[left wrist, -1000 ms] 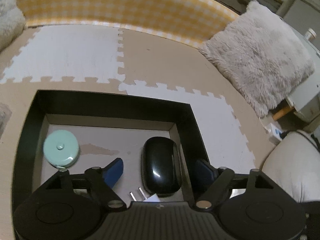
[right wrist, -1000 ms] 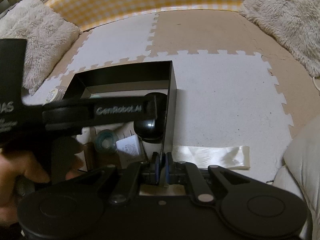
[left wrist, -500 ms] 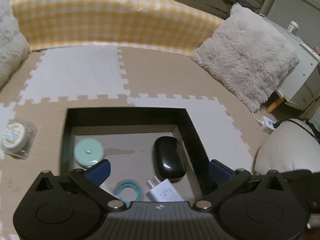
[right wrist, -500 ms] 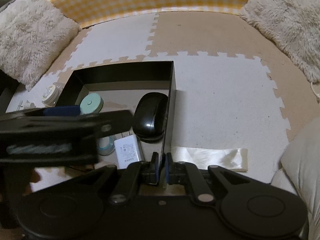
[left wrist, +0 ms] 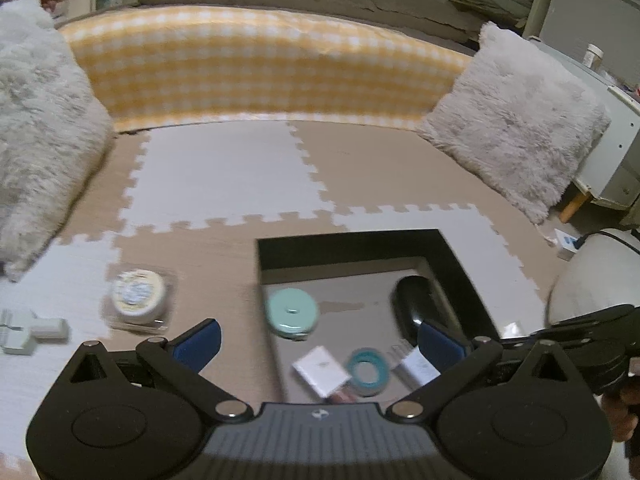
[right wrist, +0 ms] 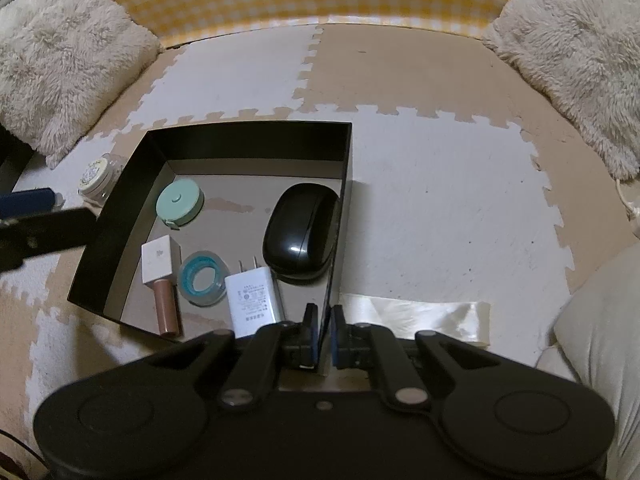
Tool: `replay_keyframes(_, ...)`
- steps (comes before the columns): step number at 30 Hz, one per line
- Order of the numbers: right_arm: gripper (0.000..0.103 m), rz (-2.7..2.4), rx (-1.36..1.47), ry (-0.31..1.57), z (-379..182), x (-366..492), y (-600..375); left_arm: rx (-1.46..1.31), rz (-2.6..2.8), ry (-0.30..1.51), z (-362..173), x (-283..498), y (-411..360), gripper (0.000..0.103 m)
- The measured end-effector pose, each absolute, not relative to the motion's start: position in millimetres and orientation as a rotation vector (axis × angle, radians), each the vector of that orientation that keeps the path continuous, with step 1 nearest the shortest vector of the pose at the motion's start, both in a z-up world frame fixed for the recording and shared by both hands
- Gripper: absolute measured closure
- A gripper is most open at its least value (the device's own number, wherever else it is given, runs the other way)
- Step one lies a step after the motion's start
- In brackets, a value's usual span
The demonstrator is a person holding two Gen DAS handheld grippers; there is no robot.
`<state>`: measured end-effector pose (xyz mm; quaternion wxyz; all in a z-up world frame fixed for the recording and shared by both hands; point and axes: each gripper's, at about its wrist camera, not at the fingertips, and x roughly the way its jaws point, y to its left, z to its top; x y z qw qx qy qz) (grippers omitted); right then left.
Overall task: Organize rigid objects
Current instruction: 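Move the left tool to the white watch-strap tool and grasp it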
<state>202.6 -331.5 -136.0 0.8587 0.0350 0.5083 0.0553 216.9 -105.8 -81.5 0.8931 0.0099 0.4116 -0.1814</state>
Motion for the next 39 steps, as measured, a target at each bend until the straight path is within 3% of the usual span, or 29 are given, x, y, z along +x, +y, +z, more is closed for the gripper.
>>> replay_keyframes(15, 0.097, 0.116, 0.049, 1.067, -136, 201, -327, 0.079, -0.225, 0.766, -86, 239, -2, 0.000)
replay_keyframes(29, 0.097, 0.117, 0.030, 1.069, -136, 202, -325, 0.037, -0.021, 0.820, -147, 279, 137, 0.000)
replay_keyframes(39, 0.096, 0.115, 0.019, 1.071, -136, 202, -323, 0.100, -0.115, 0.870, -172, 290, 150, 0.000)
